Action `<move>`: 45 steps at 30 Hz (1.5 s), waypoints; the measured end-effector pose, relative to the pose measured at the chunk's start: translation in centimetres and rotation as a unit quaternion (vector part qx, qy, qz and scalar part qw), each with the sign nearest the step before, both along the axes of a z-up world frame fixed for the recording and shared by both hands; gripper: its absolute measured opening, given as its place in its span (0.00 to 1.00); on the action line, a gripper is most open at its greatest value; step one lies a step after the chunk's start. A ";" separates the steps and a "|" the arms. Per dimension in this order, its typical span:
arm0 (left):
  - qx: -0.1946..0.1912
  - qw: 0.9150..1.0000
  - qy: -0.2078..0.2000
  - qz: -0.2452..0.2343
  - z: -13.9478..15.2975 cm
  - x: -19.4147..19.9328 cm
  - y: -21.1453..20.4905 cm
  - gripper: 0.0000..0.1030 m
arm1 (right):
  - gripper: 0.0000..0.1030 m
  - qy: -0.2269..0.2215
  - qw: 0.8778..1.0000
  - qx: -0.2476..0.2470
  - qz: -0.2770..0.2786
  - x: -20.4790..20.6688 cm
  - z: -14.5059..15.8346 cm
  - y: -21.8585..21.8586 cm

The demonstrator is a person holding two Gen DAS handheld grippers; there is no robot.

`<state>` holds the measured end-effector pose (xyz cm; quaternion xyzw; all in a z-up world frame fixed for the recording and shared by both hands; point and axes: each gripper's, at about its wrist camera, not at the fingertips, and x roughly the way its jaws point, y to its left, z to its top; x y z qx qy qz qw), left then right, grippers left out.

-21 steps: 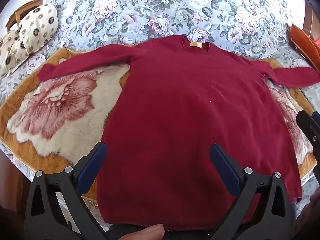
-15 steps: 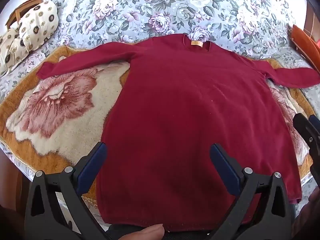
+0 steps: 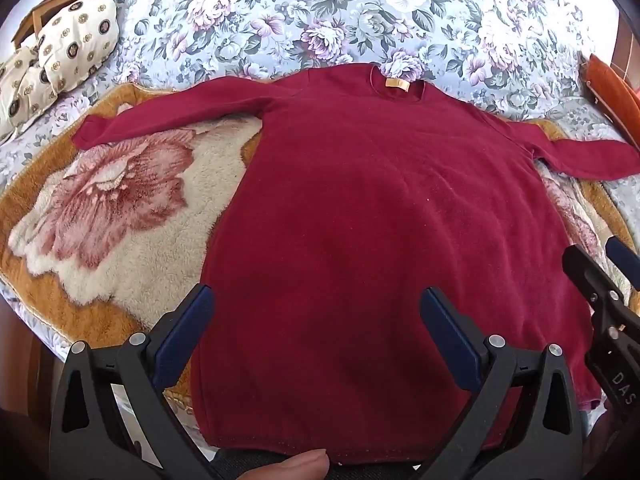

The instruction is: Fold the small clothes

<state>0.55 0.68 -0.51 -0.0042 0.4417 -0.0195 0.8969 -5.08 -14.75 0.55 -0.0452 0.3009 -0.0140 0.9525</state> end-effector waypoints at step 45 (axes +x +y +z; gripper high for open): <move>-0.017 1.000 0.008 0.000 -0.2 0.1 0.2 1.00 | 0.71 0.025 1.000 -0.014 -0.003 0.7 -0.5 0.2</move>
